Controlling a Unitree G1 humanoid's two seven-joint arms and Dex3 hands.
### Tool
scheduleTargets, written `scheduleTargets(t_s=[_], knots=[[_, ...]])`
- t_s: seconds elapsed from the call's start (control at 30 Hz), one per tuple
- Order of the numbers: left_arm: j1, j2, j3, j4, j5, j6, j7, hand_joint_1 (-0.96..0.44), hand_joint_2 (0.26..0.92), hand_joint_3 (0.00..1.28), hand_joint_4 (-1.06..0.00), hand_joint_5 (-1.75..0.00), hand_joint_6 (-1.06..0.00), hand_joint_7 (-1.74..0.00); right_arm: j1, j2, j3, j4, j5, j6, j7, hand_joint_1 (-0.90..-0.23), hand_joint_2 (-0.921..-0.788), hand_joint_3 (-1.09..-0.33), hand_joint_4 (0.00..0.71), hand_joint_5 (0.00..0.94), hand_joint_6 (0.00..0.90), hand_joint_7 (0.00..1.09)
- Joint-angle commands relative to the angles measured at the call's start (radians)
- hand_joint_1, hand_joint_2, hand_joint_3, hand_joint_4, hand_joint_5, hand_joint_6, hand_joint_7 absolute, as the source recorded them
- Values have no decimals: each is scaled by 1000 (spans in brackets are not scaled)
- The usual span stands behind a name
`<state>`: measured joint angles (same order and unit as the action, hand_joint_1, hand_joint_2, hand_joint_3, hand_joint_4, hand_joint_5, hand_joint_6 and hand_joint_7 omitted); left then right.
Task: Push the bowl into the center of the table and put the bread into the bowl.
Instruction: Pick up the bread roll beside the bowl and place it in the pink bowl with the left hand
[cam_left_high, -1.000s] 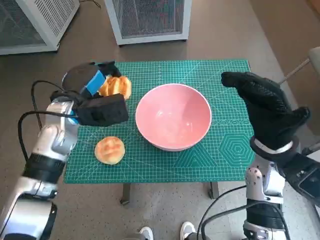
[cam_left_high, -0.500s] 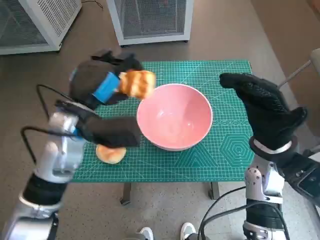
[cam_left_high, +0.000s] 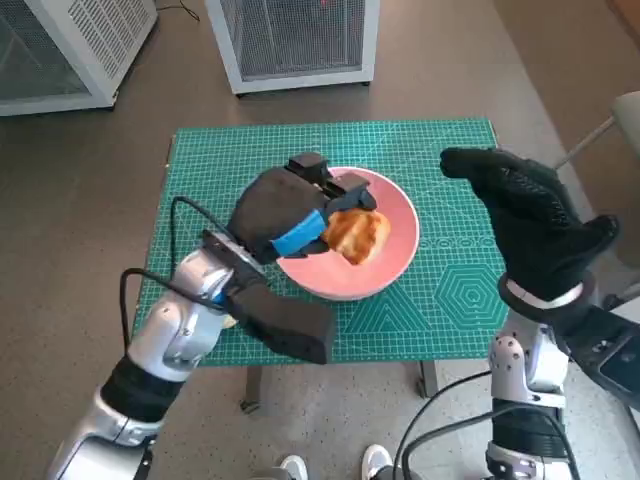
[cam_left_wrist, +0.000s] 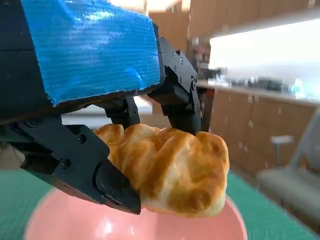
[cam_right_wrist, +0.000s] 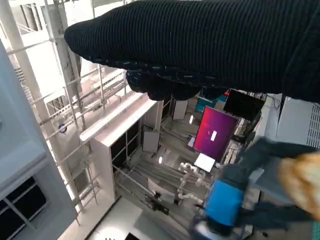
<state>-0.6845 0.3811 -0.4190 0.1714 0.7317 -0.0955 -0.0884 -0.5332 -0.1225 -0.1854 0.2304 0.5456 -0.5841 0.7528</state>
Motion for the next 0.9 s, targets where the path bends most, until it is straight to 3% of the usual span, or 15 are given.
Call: scheduleTargets(t_s=[0.03, 0.2, 0.27, 0.33, 0.37, 0.47, 0.53, 0.67, 0.9], knots=[[-39, -27, -4, 65, 6, -6, 6, 1, 908, 35, -760, -1155, -684, -1050, 25, -7, 1, -3, -4, 4, 6, -515, -921, -474, 352, 3, 128, 527], [-41, -42, -3, 92, -2, 10, -28, 1, 913, 42, -742, -1146, -662, -1100, 32, -10, -3, -7, -7, 1, 3, -514, -921, -484, 355, 4, 128, 527], [-36, -46, 0, 88, -8, 29, -55, 1, 917, 108, -653, -1228, -580, -1189, 34, -11, -4, -8, -10, 1, 1, -514, -921, -487, 355, 4, 127, 528], [-26, -49, 1, 73, -11, 51, -82, -170, 919, 170, -536, -946, -536, -1303, 35, -13, -5, -9, -11, 0, -1, -514, -921, -489, 355, 4, 127, 528], [-20, -47, 0, 58, -8, 68, -102, -157, 881, 158, -454, -721, -447, -1068, 36, -14, -7, -8, -13, -2, -1, -514, -921, -490, 355, 4, 126, 528], [-11, -38, -7, 25, 11, 99, -142, -216, 853, 77, -325, -259, -328, -557, 35, -16, -9, -5, -18, -7, -3, -515, -921, -494, 354, 3, 125, 530], [-8, -25, -12, 6, 26, 105, -157, -269, 847, 51, -270, -133, -286, -409, 35, -15, -8, -4, -20, -8, -6, -515, -921, -495, 354, 3, 124, 531], [3, -1, -6, -34, 39, 95, -167, -372, 845, 25, -197, -28, -243, -267, 35, -12, -3, -6, -24, -7, -12, -515, -921, -497, 354, 3, 122, 534], [33, 23, 26, -113, 25, 101, -180, -447, 842, 11, -146, -2, -214, -200, 30, -5, 3, -4, -28, -5, -17, -515, -921, -496, 354, 3, 120, 538]])
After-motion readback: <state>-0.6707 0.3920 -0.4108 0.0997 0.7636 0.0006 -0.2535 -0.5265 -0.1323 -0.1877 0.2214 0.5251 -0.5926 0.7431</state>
